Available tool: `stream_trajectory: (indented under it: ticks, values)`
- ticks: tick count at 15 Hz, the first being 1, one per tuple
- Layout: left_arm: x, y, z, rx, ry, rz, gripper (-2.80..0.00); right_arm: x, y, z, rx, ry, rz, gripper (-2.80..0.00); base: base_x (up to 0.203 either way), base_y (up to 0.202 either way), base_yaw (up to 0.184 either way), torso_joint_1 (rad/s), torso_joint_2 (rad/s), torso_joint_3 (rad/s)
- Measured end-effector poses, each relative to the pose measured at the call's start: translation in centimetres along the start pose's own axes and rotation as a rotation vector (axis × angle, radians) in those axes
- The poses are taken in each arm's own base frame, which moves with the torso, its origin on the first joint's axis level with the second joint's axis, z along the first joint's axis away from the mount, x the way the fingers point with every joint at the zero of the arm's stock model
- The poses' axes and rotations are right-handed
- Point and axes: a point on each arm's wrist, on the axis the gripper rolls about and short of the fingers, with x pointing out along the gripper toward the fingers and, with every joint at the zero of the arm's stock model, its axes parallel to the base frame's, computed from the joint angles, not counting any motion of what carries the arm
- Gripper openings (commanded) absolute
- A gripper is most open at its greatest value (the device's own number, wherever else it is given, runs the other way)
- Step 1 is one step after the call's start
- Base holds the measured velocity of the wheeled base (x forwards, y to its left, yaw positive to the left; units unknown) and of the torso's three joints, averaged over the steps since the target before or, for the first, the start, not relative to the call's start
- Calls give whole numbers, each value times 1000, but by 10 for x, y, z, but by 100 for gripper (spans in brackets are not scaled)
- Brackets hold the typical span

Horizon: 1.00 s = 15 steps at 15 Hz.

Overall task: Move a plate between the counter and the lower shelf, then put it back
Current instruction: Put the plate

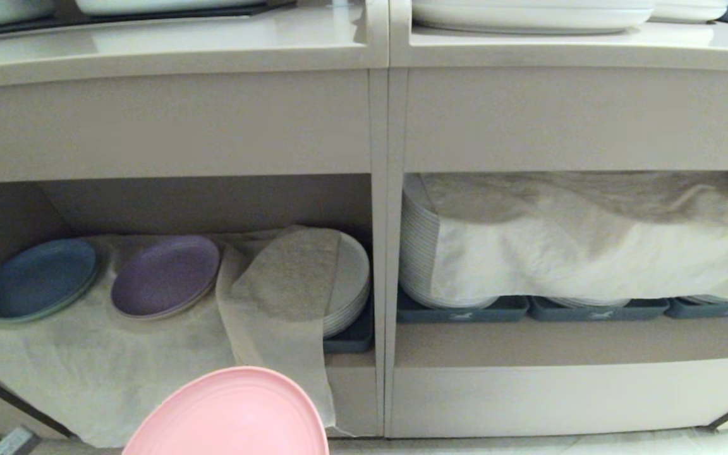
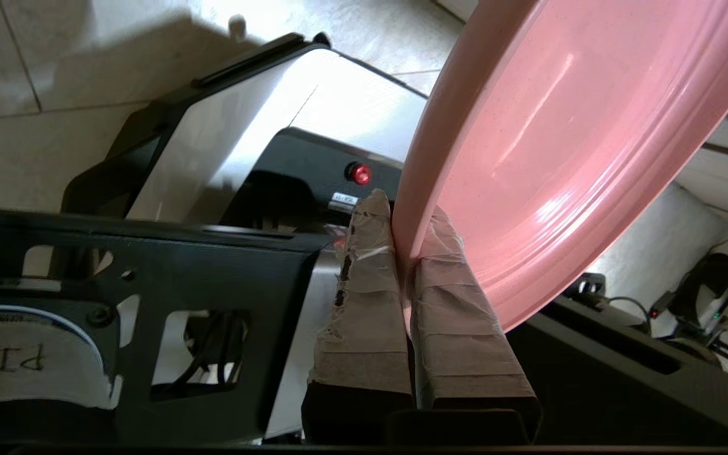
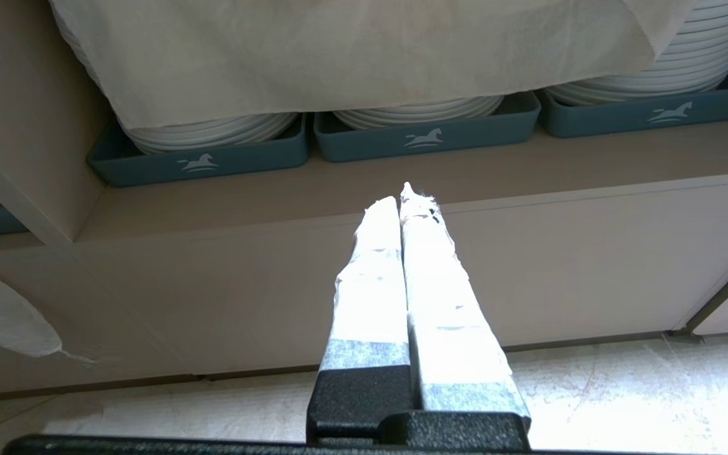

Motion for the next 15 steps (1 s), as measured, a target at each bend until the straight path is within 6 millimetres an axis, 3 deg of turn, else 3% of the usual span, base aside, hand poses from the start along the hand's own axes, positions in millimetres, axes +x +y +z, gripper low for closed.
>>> stream_trajectory:
  ticks: [15]
  values:
    - [-5, -12, 9, -61, -23, -35, -280, 0, 0, 0, 0, 0, 0, -280, 0, 0, 0, 0, 0, 0]
